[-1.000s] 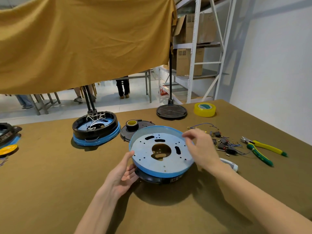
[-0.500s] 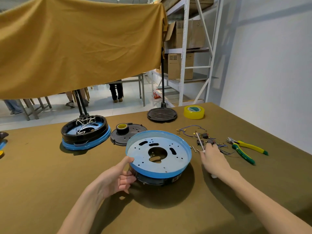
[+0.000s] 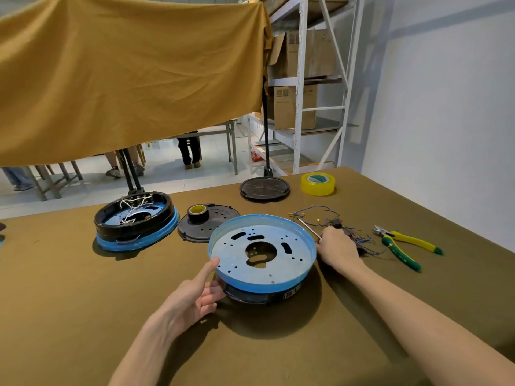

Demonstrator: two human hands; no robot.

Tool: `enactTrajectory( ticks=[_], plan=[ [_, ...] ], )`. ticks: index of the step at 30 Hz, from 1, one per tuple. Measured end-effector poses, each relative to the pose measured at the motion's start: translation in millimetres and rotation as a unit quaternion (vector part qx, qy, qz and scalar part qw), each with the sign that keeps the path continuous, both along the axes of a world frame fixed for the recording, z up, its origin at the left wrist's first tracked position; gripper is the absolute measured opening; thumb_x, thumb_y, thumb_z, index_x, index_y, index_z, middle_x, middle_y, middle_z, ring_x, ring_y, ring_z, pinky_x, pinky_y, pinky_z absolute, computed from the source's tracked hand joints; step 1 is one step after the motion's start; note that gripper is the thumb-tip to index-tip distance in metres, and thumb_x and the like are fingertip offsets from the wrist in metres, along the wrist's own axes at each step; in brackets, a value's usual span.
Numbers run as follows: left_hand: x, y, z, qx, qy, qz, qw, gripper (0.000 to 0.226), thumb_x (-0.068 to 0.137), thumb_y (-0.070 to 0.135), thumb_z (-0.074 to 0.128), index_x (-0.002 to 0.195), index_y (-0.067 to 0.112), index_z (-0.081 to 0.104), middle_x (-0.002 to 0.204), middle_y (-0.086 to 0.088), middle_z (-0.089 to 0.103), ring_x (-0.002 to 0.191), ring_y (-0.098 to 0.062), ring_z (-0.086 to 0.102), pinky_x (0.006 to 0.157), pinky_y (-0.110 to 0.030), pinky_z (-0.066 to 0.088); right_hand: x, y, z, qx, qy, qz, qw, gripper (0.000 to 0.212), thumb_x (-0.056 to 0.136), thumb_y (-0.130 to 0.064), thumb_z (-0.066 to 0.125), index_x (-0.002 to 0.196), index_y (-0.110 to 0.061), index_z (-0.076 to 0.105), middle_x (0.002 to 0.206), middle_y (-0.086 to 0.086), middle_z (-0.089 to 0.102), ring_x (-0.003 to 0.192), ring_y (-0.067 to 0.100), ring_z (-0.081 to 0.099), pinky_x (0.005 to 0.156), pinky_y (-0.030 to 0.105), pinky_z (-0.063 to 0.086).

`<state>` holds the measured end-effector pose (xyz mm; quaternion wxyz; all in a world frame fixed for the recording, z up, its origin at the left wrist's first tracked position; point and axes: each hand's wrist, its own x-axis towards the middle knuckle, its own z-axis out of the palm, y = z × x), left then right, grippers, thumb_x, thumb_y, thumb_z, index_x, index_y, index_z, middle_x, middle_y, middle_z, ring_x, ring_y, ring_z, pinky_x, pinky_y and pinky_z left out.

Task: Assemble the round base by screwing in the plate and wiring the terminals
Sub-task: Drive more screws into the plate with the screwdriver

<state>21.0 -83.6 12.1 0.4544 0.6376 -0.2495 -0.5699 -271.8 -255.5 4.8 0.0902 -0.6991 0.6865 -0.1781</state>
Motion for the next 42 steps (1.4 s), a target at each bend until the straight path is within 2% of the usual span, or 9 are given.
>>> enactTrajectory(
  ticks=[4, 7, 16, 18, 21, 25, 29, 36, 42],
  plan=[
    [8.7, -7.2, -5.7, 0.013, -0.022, -0.035, 0.999, 0.115, 0.045, 0.077, 0.078, 0.131, 0.003, 0.057, 0.105, -0.010, 0.079, 0.089, -0.019, 0.077, 0.079, -0.033, 0.062, 3.4, -4.0, -1.1, -0.021, 0.040, -0.001, 0.999, 0.022, 0.099, -0.012, 0.053, 0.079, -0.015, 0.047, 0.080, 0.006, 0.059, 0.073, 0.027, 0.057, 0.063, 0.039, 0.045],
    [12.3, -11.2, -4.0, 0.011, -0.038, -0.063, 0.997, 0.096, 0.047, 0.079, 0.075, 0.112, 0.009, 0.064, 0.088, -0.005, 0.081, 0.082, -0.017, 0.079, 0.061, -0.029, 0.061, 5.3, 1.1, 9.3, -0.018, 0.003, 0.001, 1.000, 0.020, 0.101, -0.014, 0.054, 0.082, -0.011, 0.051, 0.087, 0.010, 0.060, 0.076, 0.030, 0.061, 0.067, 0.041, 0.052],
    [15.4, -21.5, -1.4, 0.001, 0.024, -0.054, 0.998, 0.091, 0.048, 0.055, 0.088, 0.114, -0.001, 0.059, 0.100, -0.022, 0.078, 0.091, -0.033, 0.078, 0.073, -0.041, 0.066, 38.7, 50.4, 81.4, -0.050, -0.220, 0.145, 0.963, 0.019, 0.100, -0.015, 0.063, 0.113, -0.003, 0.071, 0.101, 0.013, 0.072, 0.083, 0.027, 0.067, 0.069, 0.037, 0.053],
    [18.3, -21.6, -6.8, 0.001, 0.064, -0.034, 0.997, 0.090, 0.054, 0.049, 0.090, 0.118, -0.005, 0.058, 0.105, -0.026, 0.076, 0.094, -0.035, 0.077, 0.076, -0.043, 0.066, 58.7, 58.8, 88.1, -0.003, -0.251, 0.209, 0.945, 0.021, 0.101, -0.013, 0.062, 0.118, -0.007, 0.072, 0.097, 0.006, 0.071, 0.067, 0.010, 0.062, 0.054, 0.024, 0.049],
    [21.7, -22.5, -13.0, 0.001, 0.095, -0.030, 0.995, 0.089, 0.056, 0.048, 0.090, 0.119, -0.005, 0.057, 0.104, -0.025, 0.076, 0.095, -0.035, 0.077, 0.075, -0.042, 0.066, 89.7, 60.6, 83.8, 0.047, -0.290, 0.244, 0.924, 0.013, 0.099, -0.011, 0.064, 0.100, -0.015, 0.077, 0.079, 0.000, 0.068, 0.042, 0.000, 0.048, 0.042, 0.015, 0.038],
    [24.4, -25.0, -17.0, -0.002, 0.110, -0.033, 0.993, 0.095, 0.052, 0.049, 0.092, 0.122, -0.005, 0.057, 0.108, -0.026, 0.075, 0.098, -0.035, 0.076, 0.077, -0.042, 0.065, 120.8, 57.0, 72.3, 0.070, -0.275, 0.265, 0.922, 0.002, 0.089, -0.014, 0.077, 0.089, -0.015, 0.076, 0.074, 0.000, 0.073, 0.047, 0.002, 0.056, 0.044, 0.013, 0.042],
    [26.2, -24.8, -21.1, -0.010, 0.124, -0.039, 0.991, 0.090, 0.057, 0.051, 0.091, 0.120, -0.004, 0.058, 0.107, -0.025, 0.076, 0.099, -0.034, 0.076, 0.076, -0.040, 0.065, 140.4, 57.4, 60.2, 0.035, -0.223, 0.312, 0.923, 0.014, 0.083, -0.021, 0.084, 0.090, -0.018, 0.072, 0.076, -0.001, 0.074, 0.062, 0.008, 0.069, 0.059, 0.024, 0.057],
    [24.2, -21.6, -21.5, -0.018, 0.122, -0.033, 0.992, 0.090, 0.056, 0.051, 0.092, 0.119, -0.004, 0.059, 0.106, -0.025, 0.076, 0.099, -0.034, 0.076, 0.078, -0.039, 0.064, 157.3, 63.6, 52.7, -0.005, -0.176, 0.351, 0.920, 0.014, 0.085, -0.023, 0.083, 0.078, -0.021, 0.071, 0.074, -0.004, 0.071, 0.071, 0.012, 0.069, 0.066, 0.033, 0.059],
    [20.8, -19.6, -15.9, -0.020, 0.115, -0.038, 0.992, 0.082, 0.057, 0.049, 0.089, 0.115, -0.002, 0.061, 0.102, -0.022, 0.077, 0.096, -0.031, 0.077, 0.074, -0.037, 0.064, 154.4, 69.5, 46.8, -0.040, -0.137, 0.386, 0.912, 0.011, 0.086, -0.025, 0.081, 0.079, -0.022, 0.073, 0.072, -0.011, 0.066, 0.066, 0.007, 0.061, 0.060, 0.025, 0.051]
  ],
)
